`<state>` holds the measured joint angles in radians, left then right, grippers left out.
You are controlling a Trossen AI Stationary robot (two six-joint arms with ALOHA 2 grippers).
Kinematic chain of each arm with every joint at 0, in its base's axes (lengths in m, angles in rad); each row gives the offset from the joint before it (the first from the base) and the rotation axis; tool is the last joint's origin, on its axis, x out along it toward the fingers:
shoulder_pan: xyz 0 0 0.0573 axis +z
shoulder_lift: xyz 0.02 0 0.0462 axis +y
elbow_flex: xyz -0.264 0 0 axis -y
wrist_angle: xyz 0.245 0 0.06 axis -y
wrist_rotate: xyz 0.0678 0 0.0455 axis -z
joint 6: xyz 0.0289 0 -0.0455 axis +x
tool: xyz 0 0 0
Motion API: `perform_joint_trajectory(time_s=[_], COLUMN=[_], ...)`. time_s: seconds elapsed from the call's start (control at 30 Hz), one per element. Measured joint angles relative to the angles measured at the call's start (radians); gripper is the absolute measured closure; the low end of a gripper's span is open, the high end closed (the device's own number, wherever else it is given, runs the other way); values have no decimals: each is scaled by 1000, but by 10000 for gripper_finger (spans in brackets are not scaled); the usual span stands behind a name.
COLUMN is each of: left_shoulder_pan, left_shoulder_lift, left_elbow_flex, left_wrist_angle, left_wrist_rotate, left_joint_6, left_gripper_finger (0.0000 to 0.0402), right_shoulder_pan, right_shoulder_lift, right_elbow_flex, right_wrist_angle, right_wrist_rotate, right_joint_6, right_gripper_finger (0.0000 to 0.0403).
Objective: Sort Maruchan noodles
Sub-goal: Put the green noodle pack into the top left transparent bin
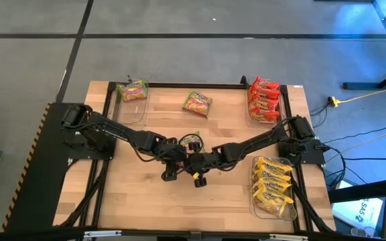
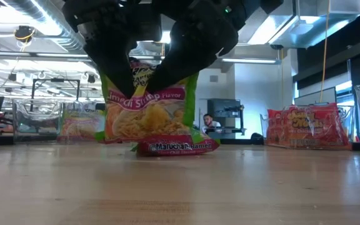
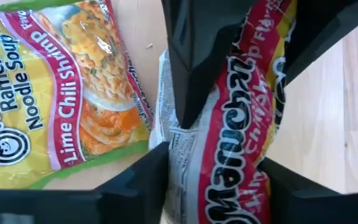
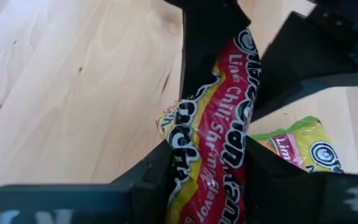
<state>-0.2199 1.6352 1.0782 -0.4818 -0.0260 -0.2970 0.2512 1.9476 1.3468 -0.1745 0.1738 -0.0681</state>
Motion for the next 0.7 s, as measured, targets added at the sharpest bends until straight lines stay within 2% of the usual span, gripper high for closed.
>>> perform_joint_trajectory(time_s=[0.13,0.27,0.5,0.7], left_shoulder_pan=[3,3,0,-7], left_shoulder_lift=[0,0,-3,-40], left_elbow_flex=[0,0,4,4], left_wrist_angle=[-5,-7,-66,-130], left_wrist_rotate=[2,-6,-21,-49], left_joint_6=[-4,9,20,1], left_gripper_finger=[276,295,304,304], right_shoulder_pan=[0,0,30,115], right_shoulder_lift=[0,0,-58,-100], right_elbow_flex=[0,0,3,3], right_wrist_angle=[4,-6,-74,-181], right_wrist_rotate=[10,8,8,43], right_joint_6=[7,15,43,38], right_gripper_finger=[289,257,182,161])
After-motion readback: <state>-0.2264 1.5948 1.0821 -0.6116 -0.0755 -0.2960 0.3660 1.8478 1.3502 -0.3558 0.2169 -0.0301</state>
